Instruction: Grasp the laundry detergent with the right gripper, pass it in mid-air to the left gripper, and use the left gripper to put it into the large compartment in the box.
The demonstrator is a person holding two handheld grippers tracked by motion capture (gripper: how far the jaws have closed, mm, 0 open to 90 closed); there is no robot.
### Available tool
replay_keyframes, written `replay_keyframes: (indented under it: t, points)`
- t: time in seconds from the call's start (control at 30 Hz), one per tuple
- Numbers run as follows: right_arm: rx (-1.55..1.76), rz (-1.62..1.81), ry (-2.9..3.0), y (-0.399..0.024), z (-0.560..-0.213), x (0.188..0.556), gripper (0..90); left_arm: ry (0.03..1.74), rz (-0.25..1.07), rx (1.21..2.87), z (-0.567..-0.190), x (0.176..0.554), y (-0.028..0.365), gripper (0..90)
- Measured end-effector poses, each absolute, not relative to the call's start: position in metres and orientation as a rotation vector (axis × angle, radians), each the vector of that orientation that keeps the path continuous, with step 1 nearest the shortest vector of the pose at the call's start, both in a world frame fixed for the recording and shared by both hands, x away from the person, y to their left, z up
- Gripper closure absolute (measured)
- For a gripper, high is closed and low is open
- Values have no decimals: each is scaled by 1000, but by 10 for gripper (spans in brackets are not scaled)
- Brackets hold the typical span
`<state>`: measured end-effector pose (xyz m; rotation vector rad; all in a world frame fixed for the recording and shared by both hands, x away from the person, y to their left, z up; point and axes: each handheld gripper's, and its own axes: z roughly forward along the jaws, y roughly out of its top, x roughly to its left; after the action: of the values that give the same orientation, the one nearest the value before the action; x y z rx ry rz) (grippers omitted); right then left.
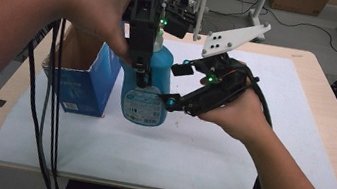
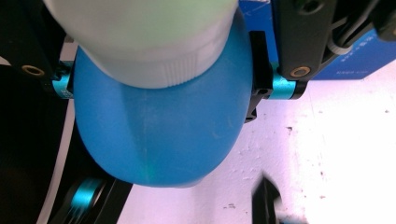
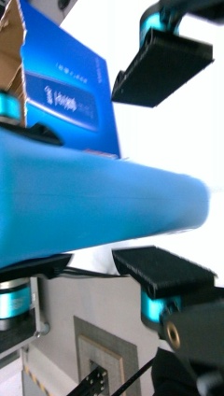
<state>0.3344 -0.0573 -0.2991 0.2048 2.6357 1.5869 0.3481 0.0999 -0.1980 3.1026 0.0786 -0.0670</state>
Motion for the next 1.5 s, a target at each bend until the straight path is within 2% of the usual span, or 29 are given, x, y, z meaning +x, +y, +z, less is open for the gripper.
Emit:
replay_keyframes:
  t: [0.47,0.57,0.87,1.13,1.27,1.5]
  points:
    - [173,1525,2565,-89,-274,331,118,188,-57,3090,-180,352,111,384]
    - [168,1505,2558,-94,-270,328,32,226,-59,3079,-175,353,116,384]
    - [159,1355,2635,-101,-264,329,6,350,-68,3041,-157,360,132,383]
    - [136,1103,2740,-110,-258,333,5,636,-81,2945,-135,373,152,381]
    - [117,970,2796,-116,-259,334,5,799,-34,2876,-121,378,166,381]
    - [128,903,2834,-123,-263,334,6,1195,-2,2760,-111,394,192,380]
